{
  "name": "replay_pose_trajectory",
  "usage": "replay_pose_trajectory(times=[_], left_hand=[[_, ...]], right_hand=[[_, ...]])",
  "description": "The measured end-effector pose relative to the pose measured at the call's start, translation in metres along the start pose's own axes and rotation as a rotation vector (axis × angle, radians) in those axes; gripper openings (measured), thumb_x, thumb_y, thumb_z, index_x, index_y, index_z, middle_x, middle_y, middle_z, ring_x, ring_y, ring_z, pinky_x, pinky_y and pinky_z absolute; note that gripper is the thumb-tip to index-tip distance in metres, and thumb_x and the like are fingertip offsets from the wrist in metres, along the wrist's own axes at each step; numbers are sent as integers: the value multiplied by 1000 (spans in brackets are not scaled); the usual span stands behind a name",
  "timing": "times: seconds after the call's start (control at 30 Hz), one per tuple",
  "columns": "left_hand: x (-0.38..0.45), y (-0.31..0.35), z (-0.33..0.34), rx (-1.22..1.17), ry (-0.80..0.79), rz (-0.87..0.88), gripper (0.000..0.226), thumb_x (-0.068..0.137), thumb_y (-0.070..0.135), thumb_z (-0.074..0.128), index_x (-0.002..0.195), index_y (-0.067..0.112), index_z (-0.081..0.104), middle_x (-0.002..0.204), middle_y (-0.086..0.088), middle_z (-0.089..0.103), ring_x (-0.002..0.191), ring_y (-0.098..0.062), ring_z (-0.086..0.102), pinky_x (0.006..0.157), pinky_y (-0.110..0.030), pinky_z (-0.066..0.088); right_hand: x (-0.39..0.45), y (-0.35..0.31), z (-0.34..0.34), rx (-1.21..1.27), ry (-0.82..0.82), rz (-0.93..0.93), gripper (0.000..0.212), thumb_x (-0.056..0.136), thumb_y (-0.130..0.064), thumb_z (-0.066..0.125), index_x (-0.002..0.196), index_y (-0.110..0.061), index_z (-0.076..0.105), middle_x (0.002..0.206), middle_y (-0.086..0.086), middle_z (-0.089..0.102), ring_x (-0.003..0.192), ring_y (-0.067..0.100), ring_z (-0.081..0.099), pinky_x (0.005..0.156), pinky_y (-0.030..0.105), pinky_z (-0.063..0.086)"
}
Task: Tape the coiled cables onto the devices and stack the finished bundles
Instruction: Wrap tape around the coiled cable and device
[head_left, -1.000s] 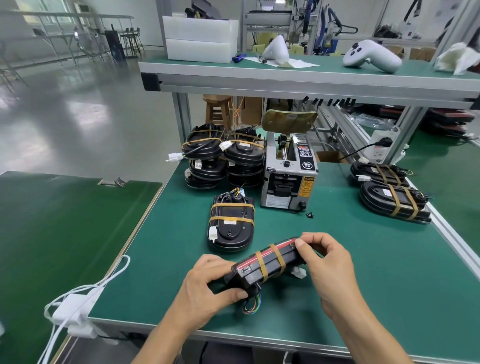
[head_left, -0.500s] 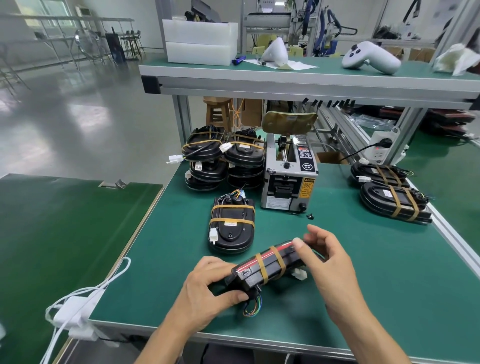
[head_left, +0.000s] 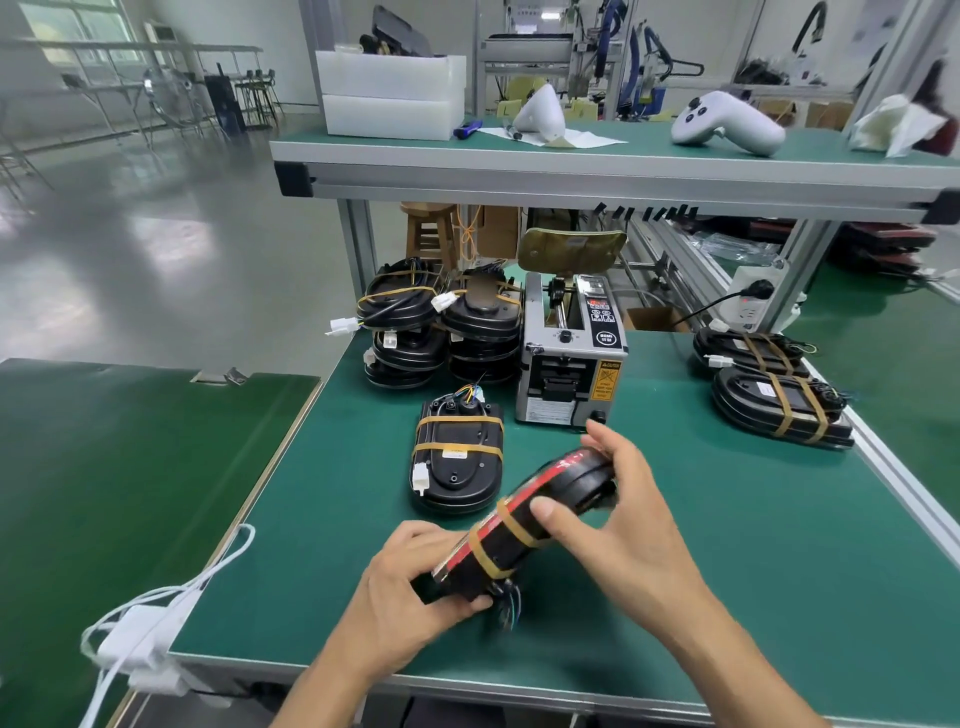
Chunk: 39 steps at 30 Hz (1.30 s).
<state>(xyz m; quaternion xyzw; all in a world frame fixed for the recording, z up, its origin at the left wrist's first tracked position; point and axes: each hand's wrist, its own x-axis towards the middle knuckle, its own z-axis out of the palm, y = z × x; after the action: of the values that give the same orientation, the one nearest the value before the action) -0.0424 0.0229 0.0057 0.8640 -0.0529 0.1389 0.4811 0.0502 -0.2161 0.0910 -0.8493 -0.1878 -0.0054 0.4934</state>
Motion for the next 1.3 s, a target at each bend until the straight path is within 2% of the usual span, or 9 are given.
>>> replay_pose_trajectory(times=[0.23, 0.33, 0.43, 0.53, 0.7, 0.97, 1.03, 1.13, 1.3], left_hand=[[-6, 2, -1, -35, 0, -48, 88, 71, 75, 86, 150, 56, 54, 132, 20, 63, 129, -16, 61, 107, -23, 47], [-5, 4, -3, -87, 51, -23, 72, 77, 80, 78, 141, 52, 64, 129, 17, 69, 127, -18, 64, 106, -27, 49], [-4, 0, -4, -97, 82, -38, 44, 82, 57, 84, 124, 51, 76, 124, 15, 74, 124, -16, 67, 106, -30, 51], [-3, -3, -2, -121, 63, -74, 52, 80, 39, 90, 130, 47, 75, 123, 11, 75, 120, -14, 71, 104, -26, 52], [-3, -8, -1, -53, 44, -56, 63, 72, 44, 95, 130, 51, 73, 120, 15, 74, 118, -12, 70, 100, -18, 49], [-4, -6, -1, -19, 45, -51, 43, 80, 42, 91, 119, 46, 75, 119, 16, 76, 112, -11, 72, 96, -23, 53], [-4, -5, -2, -37, 52, -54, 41, 79, 42, 91, 118, 46, 77, 118, 16, 78, 111, -10, 73, 97, -21, 52], [-3, -4, -2, -55, 58, -68, 40, 78, 45, 92, 115, 44, 79, 118, 15, 79, 112, -10, 74, 97, -17, 51], [-2, -4, -3, -92, 50, -81, 42, 75, 47, 94, 114, 45, 81, 120, 14, 78, 114, -12, 74, 100, -21, 52]], right_hand=[[-3, -25, 19, -287, 135, -278, 100, 71, -58, 83, 154, -18, 42, 152, -7, 43, 143, 16, 37, 119, 33, 34], [-6, -28, 29, -360, 136, -352, 103, 69, -55, 87, 154, -16, 43, 153, -3, 43, 144, 19, 38, 120, 34, 34], [-9, -29, 38, -401, 118, -435, 103, 65, -52, 90, 151, -14, 47, 153, 2, 45, 144, 23, 40, 120, 36, 34], [-9, -27, 37, -476, 46, -514, 99, 70, -57, 84, 153, -17, 46, 156, 2, 43, 146, 25, 40, 119, 42, 37], [-6, -26, 29, -471, -4, -551, 92, 77, -64, 72, 153, -21, 45, 159, 0, 41, 148, 23, 38, 119, 41, 40], [1, -30, 20, -303, -58, -594, 82, 83, -54, 79, 150, -14, 52, 159, 0, 44, 150, 19, 39, 119, 37, 40], [12, -31, 11, -145, 73, -598, 66, 92, -48, 73, 145, -12, 57, 151, -1, 53, 143, 15, 48, 114, 29, 42], [47, -27, -1, 69, 441, -332, 26, 96, -31, 69, 120, -22, 72, 113, -10, 71, 108, 8, 67, 93, 22, 51], [112, -4, 3, 245, 371, 346, 16, 92, -19, 64, 81, -21, 76, 78, 2, 76, 90, 31, 72, 90, 43, 57]])
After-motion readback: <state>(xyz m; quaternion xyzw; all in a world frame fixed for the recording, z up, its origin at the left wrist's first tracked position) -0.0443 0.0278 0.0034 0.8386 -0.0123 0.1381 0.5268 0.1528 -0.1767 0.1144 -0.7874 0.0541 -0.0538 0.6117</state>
